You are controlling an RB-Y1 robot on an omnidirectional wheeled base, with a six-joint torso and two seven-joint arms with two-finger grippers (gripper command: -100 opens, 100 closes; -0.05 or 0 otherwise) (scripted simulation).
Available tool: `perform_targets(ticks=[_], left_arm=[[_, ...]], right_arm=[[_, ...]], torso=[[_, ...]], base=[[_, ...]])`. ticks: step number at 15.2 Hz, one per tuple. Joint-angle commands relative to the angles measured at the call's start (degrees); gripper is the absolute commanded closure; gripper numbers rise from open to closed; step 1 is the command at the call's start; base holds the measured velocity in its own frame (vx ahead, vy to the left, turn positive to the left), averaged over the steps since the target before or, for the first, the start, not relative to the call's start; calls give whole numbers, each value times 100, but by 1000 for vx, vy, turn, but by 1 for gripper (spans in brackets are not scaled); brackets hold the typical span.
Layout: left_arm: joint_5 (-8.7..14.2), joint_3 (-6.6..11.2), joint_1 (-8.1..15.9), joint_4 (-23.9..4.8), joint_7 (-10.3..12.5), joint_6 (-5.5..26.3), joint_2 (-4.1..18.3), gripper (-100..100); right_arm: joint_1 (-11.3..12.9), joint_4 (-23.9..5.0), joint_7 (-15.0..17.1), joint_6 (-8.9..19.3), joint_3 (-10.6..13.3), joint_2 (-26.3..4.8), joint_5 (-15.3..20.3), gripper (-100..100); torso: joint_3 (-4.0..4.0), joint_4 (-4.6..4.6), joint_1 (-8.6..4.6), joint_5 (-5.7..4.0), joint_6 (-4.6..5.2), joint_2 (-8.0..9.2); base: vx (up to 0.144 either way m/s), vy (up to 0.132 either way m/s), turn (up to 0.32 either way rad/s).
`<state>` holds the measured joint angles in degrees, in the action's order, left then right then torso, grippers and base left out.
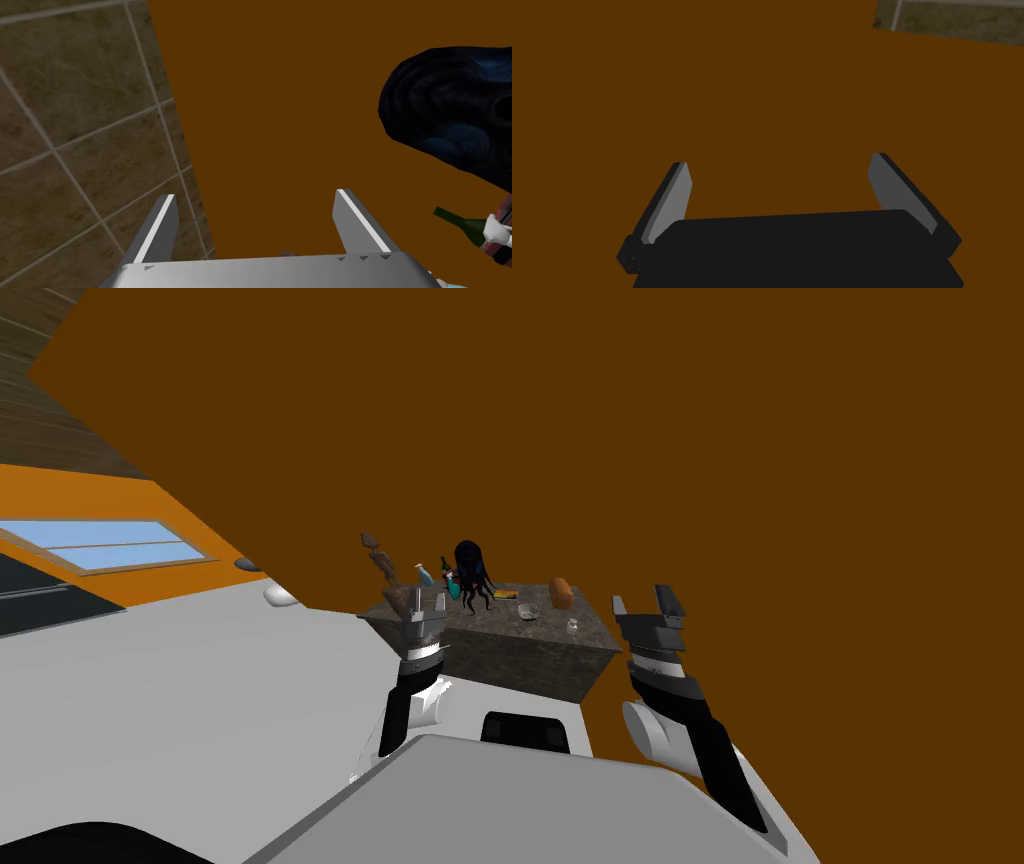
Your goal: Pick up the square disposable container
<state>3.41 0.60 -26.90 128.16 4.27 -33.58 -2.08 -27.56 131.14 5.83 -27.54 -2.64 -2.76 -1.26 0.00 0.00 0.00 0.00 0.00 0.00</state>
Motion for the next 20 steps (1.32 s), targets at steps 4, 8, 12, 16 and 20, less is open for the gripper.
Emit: perform_targets(ticks=[4,8,12,16,20], left_arm=[[0,0,0,0,0,0,0,0],[0,-1,0,0,0,0,0,0],[0,-1,1,0,0,0,0,0],[0,0,0,0,0,0,0,0],[0,-1,1,0,0,0,0,0]], right_arm=[[-243,-18,481,168,-95,-332,-178,-100],[-445,-34,886,307,-174,-455,-325,-100],[-696,-53,1394,481,-272,-556,-509,-100],[-989,-75,1834,684,-387,-635,-724,-100],[-1150,-87,2267,795,-451,-667,-842,-100]], torso=[[-1,-1,6,1,-2,-2],[-3,-1,10,2,-2,-5],[-3,-1,11,3,-3,-5],[-3,-1,9,2,-2,-5],[-3,-1,11,2,-3,-5]], base=[[8,18,157],[15,25,163],[15,25,180],[15,22,172],[17,22,154]])
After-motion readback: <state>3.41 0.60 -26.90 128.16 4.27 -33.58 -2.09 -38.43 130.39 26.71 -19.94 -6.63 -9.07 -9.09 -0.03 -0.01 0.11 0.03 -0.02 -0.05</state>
